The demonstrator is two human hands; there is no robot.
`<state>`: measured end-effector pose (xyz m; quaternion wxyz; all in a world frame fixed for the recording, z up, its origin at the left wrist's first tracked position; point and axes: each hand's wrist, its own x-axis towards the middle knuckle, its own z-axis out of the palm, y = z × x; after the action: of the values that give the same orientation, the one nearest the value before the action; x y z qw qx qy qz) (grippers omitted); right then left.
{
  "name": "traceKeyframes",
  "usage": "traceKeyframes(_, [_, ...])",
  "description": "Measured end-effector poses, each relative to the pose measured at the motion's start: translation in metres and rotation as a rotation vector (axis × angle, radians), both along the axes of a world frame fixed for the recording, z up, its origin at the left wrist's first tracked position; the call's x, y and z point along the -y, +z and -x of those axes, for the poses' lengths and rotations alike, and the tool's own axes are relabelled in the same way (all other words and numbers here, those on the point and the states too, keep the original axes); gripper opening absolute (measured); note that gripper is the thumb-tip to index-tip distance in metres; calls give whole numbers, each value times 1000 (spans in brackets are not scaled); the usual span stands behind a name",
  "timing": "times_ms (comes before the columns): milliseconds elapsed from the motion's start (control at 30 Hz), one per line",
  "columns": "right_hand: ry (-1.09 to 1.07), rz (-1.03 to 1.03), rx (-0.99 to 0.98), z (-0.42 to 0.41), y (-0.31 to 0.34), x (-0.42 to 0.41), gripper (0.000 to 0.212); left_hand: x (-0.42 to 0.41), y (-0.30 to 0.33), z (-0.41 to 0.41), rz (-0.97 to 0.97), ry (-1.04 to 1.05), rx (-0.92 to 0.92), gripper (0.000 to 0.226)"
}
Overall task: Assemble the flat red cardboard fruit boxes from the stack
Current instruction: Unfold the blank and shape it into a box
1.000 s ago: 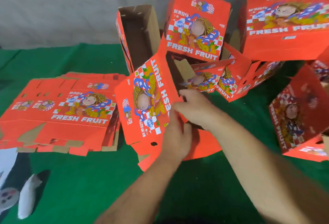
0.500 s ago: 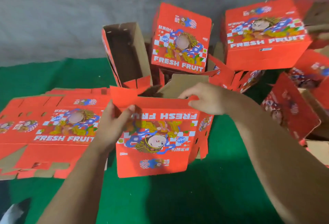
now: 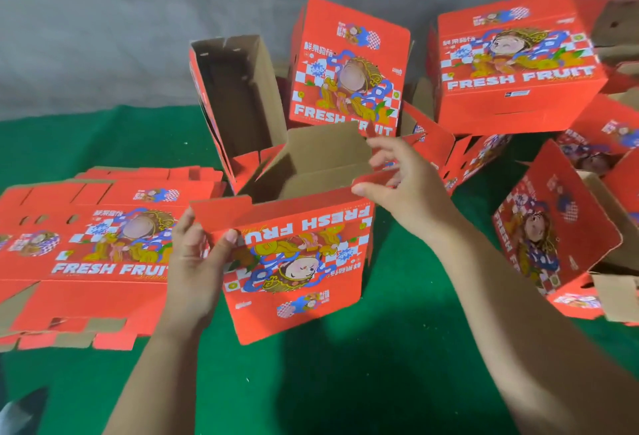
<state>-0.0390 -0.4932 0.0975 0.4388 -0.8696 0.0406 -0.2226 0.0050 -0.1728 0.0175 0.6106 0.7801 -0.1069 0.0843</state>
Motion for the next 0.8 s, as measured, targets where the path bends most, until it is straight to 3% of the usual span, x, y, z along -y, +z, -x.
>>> traceKeyframes(100, [119, -114, -245, 7, -23, 5, 69, -12, -6, 3, -176, 20, -55, 24])
traceKeyframes(167, [198, -25, -375, 9, -34, 12, 61, -20, -3, -2, -361, -10, -24, 19])
traceKeyframes(233, [237, 122, -505, 9, -38, 20, 66, -24, 1, -7, -510, -81, -53, 35])
traceKeyframes(300, [274, 184, -550, 9, -39, 26, 77, -27, 8, -5, -509, -183, -174, 53])
traceKeyframes(367, [254, 215, -506, 7, -38, 30, 82, -27, 15, -2, -423, -271, -244, 59])
traceKeyframes(467, [148, 213, -398, 3, -35, 32, 69, -21, 21, 0, -407, -264, -134, 28])
traceKeyframes(533, [23, 215, -283, 1, -34, 30, 54, -13, 22, 1, -361, -143, -88, 14])
traceKeyframes(600, [-95, 295, -154, 2, -34, 26, 55, -2, 22, 3, -331, -46, -101, 43])
traceKeyframes(667, [-207, 370, -25, 4, -35, 20, 61, 11, 21, 6, -423, 9, -116, 69])
traceKeyframes(800, [-368, 248, -12, 16, -44, 11, 56, 31, 16, 14, -383, 174, -104, 58])
